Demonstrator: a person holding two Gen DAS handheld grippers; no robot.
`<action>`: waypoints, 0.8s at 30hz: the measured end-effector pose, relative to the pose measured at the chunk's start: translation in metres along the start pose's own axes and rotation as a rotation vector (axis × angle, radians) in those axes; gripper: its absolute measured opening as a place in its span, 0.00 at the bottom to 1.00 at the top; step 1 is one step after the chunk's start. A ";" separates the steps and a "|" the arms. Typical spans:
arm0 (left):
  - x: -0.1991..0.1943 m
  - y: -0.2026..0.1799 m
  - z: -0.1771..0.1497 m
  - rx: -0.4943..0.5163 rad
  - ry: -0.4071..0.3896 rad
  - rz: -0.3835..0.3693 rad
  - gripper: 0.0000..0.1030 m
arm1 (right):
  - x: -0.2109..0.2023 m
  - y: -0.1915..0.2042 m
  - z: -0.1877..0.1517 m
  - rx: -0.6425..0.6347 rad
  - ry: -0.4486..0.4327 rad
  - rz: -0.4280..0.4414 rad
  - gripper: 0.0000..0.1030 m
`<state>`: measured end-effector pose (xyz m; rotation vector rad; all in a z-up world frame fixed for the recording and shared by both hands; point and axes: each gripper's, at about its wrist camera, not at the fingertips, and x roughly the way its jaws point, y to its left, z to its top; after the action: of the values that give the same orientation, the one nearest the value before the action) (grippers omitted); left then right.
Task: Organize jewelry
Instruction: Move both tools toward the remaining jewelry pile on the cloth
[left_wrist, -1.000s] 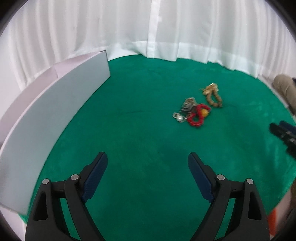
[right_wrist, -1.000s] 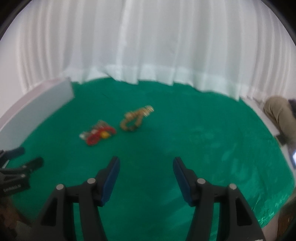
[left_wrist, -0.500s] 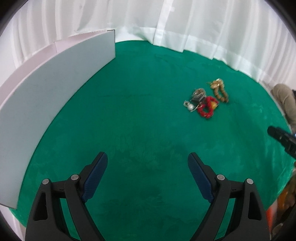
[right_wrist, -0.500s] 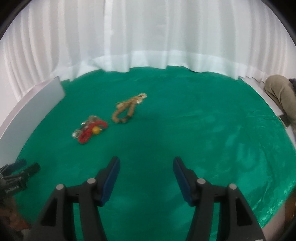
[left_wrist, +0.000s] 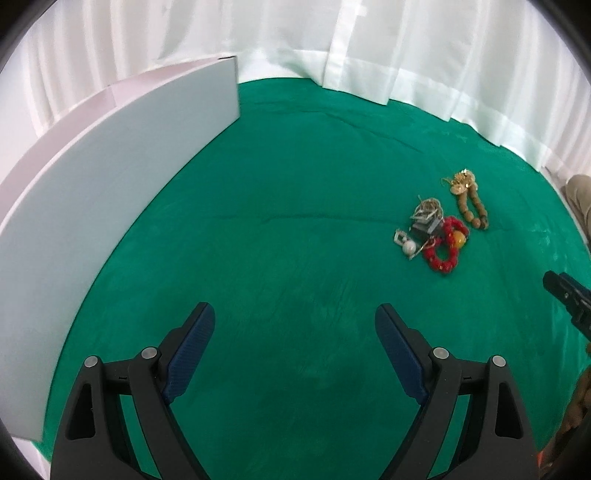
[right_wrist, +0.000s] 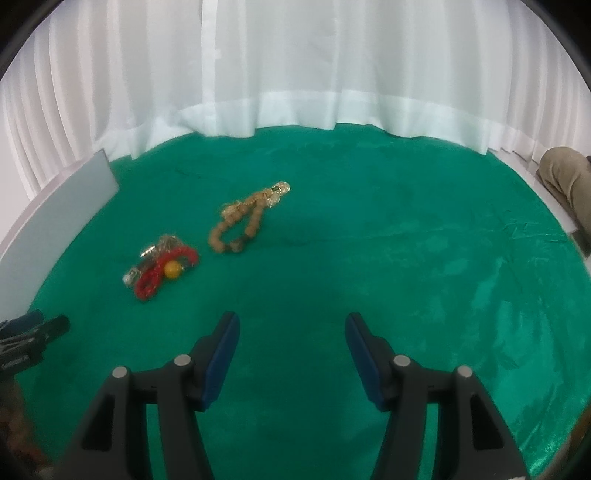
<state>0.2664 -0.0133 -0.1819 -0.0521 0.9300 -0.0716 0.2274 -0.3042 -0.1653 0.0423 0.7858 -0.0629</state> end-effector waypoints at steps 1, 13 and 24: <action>0.001 -0.002 0.003 0.004 0.011 -0.001 0.87 | 0.001 0.000 0.001 0.001 -0.004 -0.006 0.59; -0.062 -0.006 0.020 0.041 0.010 -0.071 0.88 | -0.039 -0.003 0.030 -0.020 0.011 -0.046 0.59; -0.109 -0.010 -0.055 0.018 -0.003 -0.136 0.91 | -0.134 0.011 -0.019 -0.014 -0.185 0.058 0.59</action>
<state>0.1567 -0.0151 -0.1265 -0.0989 0.9220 -0.2060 0.1205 -0.2869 -0.0839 0.0457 0.5996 -0.0064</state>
